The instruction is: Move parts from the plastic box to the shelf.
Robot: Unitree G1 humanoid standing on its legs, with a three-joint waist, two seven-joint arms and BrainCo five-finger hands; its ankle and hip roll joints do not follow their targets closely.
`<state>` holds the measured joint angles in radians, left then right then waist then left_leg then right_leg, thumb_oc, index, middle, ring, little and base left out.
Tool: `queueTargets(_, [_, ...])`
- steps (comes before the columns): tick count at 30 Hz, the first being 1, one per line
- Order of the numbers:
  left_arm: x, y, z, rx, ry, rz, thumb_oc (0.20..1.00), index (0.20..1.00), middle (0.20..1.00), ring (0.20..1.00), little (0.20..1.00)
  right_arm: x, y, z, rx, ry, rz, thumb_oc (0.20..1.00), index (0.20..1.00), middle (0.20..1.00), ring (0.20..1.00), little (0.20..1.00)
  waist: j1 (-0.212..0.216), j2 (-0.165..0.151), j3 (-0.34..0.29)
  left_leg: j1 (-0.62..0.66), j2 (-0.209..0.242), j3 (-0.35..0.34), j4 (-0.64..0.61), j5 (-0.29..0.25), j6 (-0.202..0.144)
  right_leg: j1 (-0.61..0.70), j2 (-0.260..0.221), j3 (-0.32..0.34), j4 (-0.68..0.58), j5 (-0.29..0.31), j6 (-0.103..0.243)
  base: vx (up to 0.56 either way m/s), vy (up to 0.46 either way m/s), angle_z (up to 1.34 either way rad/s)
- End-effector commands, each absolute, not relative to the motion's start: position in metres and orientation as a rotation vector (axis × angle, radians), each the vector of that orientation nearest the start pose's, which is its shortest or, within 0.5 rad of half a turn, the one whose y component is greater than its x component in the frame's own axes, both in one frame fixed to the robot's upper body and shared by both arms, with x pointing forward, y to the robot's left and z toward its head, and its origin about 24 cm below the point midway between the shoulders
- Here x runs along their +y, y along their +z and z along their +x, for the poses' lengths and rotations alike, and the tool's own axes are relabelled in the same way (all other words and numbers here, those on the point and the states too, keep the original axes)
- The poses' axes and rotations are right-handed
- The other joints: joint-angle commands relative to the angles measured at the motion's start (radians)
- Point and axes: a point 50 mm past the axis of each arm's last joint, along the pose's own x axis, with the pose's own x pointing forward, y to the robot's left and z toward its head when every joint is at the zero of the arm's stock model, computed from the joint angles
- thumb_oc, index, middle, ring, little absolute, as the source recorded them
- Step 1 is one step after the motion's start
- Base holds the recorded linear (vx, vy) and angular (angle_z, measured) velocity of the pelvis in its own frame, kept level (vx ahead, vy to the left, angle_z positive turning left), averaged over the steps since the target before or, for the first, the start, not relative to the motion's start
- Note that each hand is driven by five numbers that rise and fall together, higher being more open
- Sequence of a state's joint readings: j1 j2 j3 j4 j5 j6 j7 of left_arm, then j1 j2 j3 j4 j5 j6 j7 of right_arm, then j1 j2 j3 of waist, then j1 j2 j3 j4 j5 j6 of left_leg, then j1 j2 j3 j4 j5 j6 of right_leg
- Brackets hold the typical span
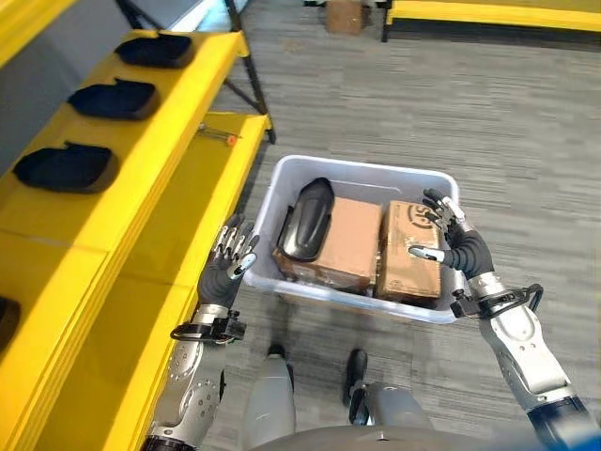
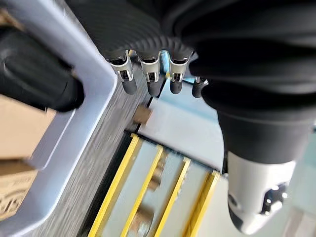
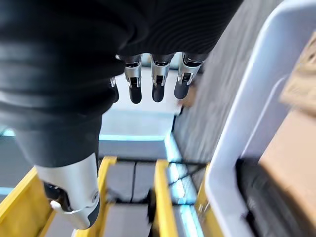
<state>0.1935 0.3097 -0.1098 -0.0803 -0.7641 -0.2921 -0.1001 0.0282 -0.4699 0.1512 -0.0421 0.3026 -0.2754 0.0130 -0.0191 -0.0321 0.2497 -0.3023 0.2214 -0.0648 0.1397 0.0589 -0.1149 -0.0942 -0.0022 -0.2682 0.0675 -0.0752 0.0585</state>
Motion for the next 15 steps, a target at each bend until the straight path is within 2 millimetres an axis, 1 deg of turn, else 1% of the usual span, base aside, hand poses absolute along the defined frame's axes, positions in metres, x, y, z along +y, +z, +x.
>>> queueTargets(1, [0.201,0.067,0.210,-0.272,-0.040,-0.429,1.000,1.000,1.000,1.000,1.000,-0.194,0.114,0.251,-0.409,0.203,-0.183,1.000,1.000,1.000,1.000,1.000,0.061,0.046,0.015,0.102,0.087,-0.035,-0.180,0.204,-0.032,0.029,-0.155,0.169,0.031,0.030,0.058,0.31,0.463,-1.26])
queueTargets(2, [0.201,0.067,0.210,-0.274,-0.040,-0.426,1.000,1.000,1.000,1.000,1.000,-0.194,0.110,0.251,-0.395,0.198,-0.169,1.000,1.000,1.000,1.000,1.000,0.059,0.054,0.007,0.134,0.085,-0.026,-0.178,0.150,-0.027,0.013,-0.154,0.199,0.061,0.017,0.060,0.27,0.400,-1.35])
queueTargets(3, [0.201,0.068,0.211,-0.279,-0.044,-0.428,1.000,1.000,1.000,1.000,1.000,-0.195,0.108,0.249,-0.390,0.185,-0.158,1.000,1.000,1.000,1.000,1.000,0.055,0.056,0.009,0.137,0.082,0.007,-0.161,0.141,-0.032,0.018,-0.164,0.204,0.056,0.019,0.067,0.19,0.324,-1.47])
queueTargets(5, [0.200,0.071,0.213,-0.290,-0.058,-0.424,1.000,1.000,1.000,1.000,1.000,-0.199,0.104,0.248,-0.375,0.151,-0.135,1.000,1.000,1.000,1.000,1.000,0.046,0.045,0.015,0.131,0.064,0.035,-0.112,0.106,-0.025,0.038,-0.197,0.205,0.030,0.041,0.085,0.15,0.256,-1.32])
queueTargets(6, [0.201,0.074,0.215,-0.299,-0.063,-0.403,1.000,1.000,1.000,1.000,1.000,-0.200,0.102,0.247,-0.368,0.141,-0.133,1.000,1.000,1.000,1.000,1.000,0.041,0.037,0.023,0.125,0.050,0.051,-0.087,0.076,-0.017,0.052,-0.222,0.207,0.015,0.053,0.098,0.11,0.314,-0.19])
queueTargets(7, [0.203,0.078,0.218,-0.319,-0.058,-0.385,1.000,1.000,1.000,1.000,1.000,-0.198,0.102,0.247,-0.368,0.138,-0.129,1.000,1.000,1.000,1.000,1.000,0.035,0.025,0.029,0.115,0.027,0.078,-0.045,0.039,-0.009,0.057,-0.259,0.213,-0.010,0.081,0.114,0.06,0.374,0.24])
queueTargets(9, [0.209,0.087,0.223,-0.356,-0.041,-0.341,1.000,1.000,1.000,1.000,1.000,-0.193,0.098,0.247,-0.353,0.152,-0.120,1.000,1.000,1.000,1.000,1.000,0.026,-0.007,0.030,0.083,-0.008,0.129,-0.008,-0.012,0.006,0.017,-0.316,0.232,-0.056,0.147,0.149,0.02,0.367,-0.17])
queueTargets(12, [0.206,0.090,0.224,-0.360,-0.059,-0.317,1.000,1.000,1.000,1.000,1.000,-0.191,0.098,0.246,-0.349,0.170,-0.122,1.000,1.000,1.000,1.000,1.000,0.024,-0.038,0.026,0.055,-0.019,0.135,0.014,-0.029,0.015,-0.002,-0.333,0.225,-0.071,0.174,0.158,0.06,0.092,-0.48])
queueTargets(15, [0.201,0.091,0.224,-0.355,-0.078,-0.296,1.000,1.000,1.000,1.000,1.000,-0.190,0.099,0.246,-0.351,0.174,-0.124,1.000,1.000,1.000,1.000,1.000,0.023,-0.047,0.028,0.052,-0.013,0.132,-0.007,-0.016,0.010,-0.011,-0.327,0.215,-0.070,0.169,0.154,0.04,-0.034,0.14])
